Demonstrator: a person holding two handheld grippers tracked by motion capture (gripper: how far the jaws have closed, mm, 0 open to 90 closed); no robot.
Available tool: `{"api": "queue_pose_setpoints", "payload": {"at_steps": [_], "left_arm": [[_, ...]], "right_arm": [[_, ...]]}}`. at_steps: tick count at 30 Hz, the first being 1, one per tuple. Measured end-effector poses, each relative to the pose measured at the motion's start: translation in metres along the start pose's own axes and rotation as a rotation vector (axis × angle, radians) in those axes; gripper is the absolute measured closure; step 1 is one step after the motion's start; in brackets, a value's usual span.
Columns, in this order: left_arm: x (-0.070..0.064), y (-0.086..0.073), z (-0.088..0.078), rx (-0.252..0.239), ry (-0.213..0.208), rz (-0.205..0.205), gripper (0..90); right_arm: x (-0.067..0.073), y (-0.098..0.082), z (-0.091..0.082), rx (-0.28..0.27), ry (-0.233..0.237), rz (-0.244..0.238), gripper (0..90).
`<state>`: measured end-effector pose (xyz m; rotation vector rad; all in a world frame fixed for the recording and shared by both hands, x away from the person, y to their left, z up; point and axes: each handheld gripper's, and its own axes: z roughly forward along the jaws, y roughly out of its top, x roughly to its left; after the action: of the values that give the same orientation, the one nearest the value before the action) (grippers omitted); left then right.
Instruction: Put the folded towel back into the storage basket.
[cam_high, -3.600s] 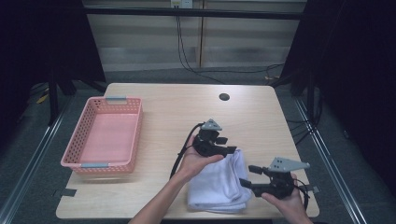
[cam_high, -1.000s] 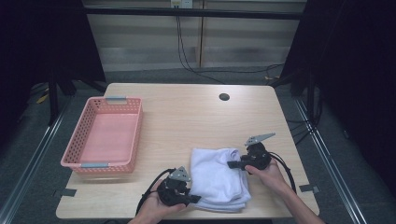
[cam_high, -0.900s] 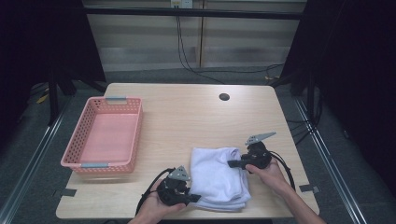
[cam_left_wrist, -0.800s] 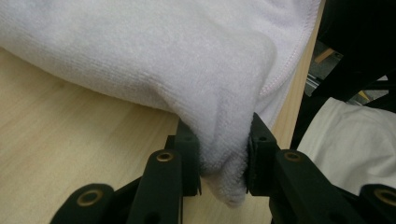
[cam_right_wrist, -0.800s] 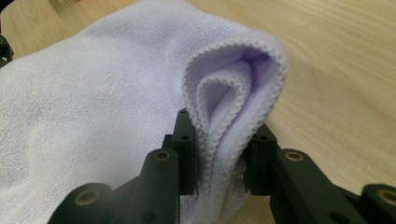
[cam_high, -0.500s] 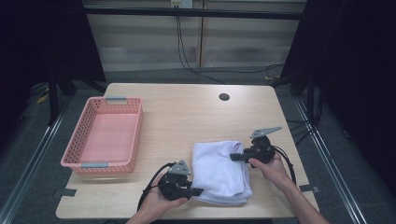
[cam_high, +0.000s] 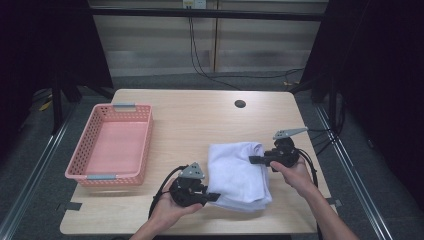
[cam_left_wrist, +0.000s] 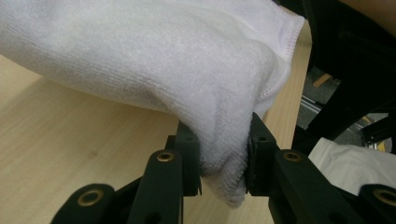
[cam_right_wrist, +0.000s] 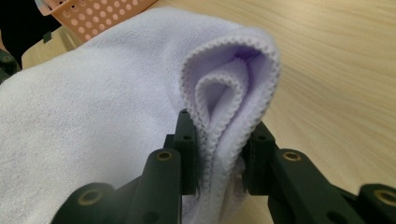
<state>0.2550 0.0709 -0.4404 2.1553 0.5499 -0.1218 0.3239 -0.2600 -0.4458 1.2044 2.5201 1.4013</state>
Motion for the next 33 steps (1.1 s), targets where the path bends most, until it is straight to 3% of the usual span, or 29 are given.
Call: {"api": "queue_pose_setpoints", "payload": {"at_steps": [17,33], "left_arm": [[0.017,0.016,-0.031,-0.074,0.051,-0.011,72.3],[0.03,0.025,-0.069,-0.135,0.104,-0.024,72.5]], "right_arm": [[0.001,0.042,0.0,-0.048,0.021,-0.01,72.4],[0.006,0.087,0.017,-0.071,0.064,-0.035,72.8]]}}
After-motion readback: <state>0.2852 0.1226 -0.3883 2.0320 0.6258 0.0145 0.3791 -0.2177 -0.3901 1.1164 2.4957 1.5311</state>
